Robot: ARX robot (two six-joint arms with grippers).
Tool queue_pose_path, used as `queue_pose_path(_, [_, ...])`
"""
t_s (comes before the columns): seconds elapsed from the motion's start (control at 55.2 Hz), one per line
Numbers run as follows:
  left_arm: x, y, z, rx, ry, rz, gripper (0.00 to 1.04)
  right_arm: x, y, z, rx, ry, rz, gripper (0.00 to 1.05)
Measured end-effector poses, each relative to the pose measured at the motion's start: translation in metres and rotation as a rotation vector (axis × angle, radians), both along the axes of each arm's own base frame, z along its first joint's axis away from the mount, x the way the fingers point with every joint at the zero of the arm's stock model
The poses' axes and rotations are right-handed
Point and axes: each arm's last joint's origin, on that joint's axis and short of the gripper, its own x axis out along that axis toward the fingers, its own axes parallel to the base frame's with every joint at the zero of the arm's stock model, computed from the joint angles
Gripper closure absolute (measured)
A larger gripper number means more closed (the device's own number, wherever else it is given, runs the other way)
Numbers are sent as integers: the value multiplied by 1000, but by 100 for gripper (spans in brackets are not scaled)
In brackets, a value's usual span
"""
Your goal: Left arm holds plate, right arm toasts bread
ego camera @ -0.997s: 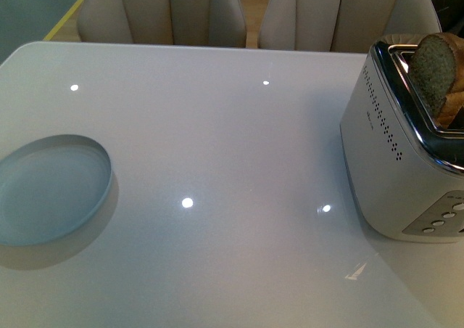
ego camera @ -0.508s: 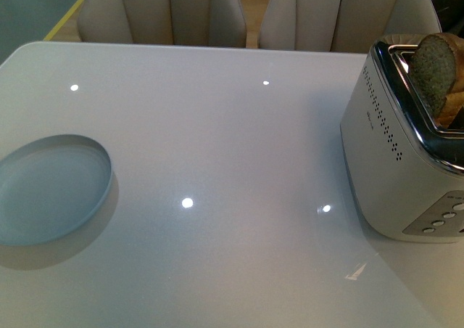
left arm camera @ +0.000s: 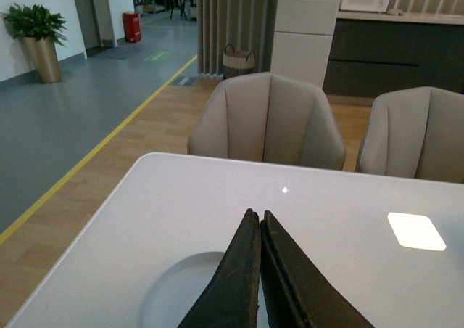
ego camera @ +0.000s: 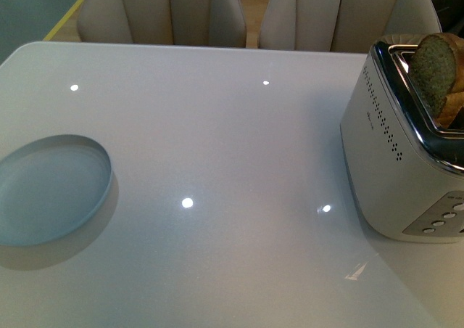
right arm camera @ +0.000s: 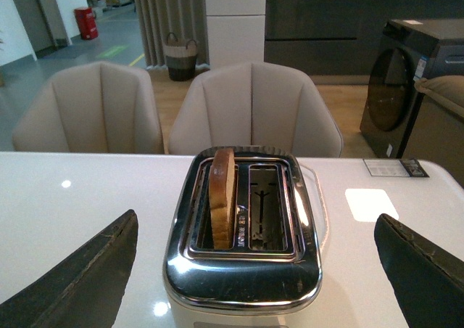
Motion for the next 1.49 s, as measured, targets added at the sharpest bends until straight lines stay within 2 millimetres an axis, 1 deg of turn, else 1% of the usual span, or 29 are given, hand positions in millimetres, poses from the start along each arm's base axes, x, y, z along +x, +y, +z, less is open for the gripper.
queue_pose_path(0.399, [-2,0,1,0,-15,0,102,0,0,0,0,0,1,9])
queue_pose_path(0.417, [-2,0,1,0,-15,0,100,0,0,0,0,0,0,9])
queue_pose_path(0.508, [-2,0,1,0,-15,0,86,0,0,0,0,0,1,9])
queue_pose_path(0.562, [-2,0,1,0,-15,0,75,0,0,0,0,0,0,9])
queue_pose_path(0.58, [-2,0,1,0,-15,0,73,0,0,0,0,0,0,9])
queue_pose_path(0.653, [-2,0,1,0,-15,0,59,0,0,0,0,0,0,9])
queue_pose_path(0.689, [-2,0,1,0,-15,0,49,0,0,0,0,0,1,9])
queue_pose_path(0.707, [-2,0,1,0,-15,0,45,0,0,0,0,0,1,9])
queue_pose_path(0.78, [-2,0,1,0,-15,0,26,0,0,0,0,0,1,9])
queue_pose_path(0.798, [-2,0,1,0,-15,0,24,0,0,0,0,0,0,9])
queue_pose_path(0.87, [-2,0,1,0,-15,0,10,0,0,0,0,0,0,9])
queue_pose_path(0.907, [-2,0,1,0,-15,0,6,0,0,0,0,0,0,9])
queue_pose_path(0.979, [-2,0,1,1,-15,0,8,0,0,0,0,0,1,9])
queue_pose_path(1.487, [-2,0,1,1,-15,0,7,0,0,0,0,0,0,9])
